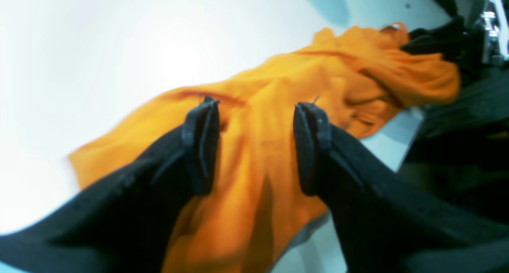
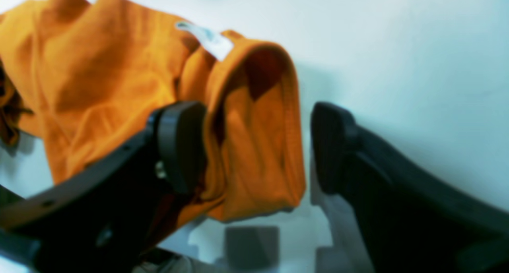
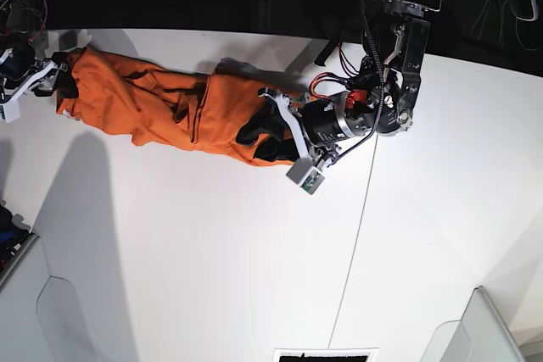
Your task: Layout the t-shirt on the table in an organized manner, then fold the t-shirt properly
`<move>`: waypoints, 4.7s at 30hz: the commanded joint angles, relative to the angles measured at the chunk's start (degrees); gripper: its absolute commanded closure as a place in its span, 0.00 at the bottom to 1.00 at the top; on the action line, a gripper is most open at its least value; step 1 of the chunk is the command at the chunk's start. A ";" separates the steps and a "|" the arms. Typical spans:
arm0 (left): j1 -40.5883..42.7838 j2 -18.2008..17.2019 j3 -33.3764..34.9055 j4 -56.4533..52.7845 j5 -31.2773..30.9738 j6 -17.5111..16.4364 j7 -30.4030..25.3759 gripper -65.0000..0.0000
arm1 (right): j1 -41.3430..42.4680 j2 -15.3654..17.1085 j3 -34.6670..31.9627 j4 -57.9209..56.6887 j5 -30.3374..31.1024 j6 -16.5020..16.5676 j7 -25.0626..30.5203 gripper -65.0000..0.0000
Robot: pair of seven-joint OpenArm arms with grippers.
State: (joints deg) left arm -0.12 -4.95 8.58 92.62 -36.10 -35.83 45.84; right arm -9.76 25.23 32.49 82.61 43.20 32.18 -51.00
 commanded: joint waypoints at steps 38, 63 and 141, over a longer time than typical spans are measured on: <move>4.26 -9.94 -7.04 -3.98 -0.90 -0.83 -5.75 0.49 | 5.35 -3.48 0.00 10.95 6.56 1.27 -0.55 1.00; 3.76 -5.44 -5.29 -10.73 -1.03 -0.83 -5.03 0.49 | 5.49 -19.87 -34.10 23.26 -6.97 1.25 3.17 0.41; -1.97 -22.03 8.22 9.70 -19.32 -4.17 7.98 0.99 | 7.13 -8.98 -10.80 9.62 2.36 1.27 -2.82 1.00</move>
State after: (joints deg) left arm -1.02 -26.57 17.21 101.27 -54.00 -39.68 54.94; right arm -3.44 15.62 21.47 90.98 44.23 32.84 -54.81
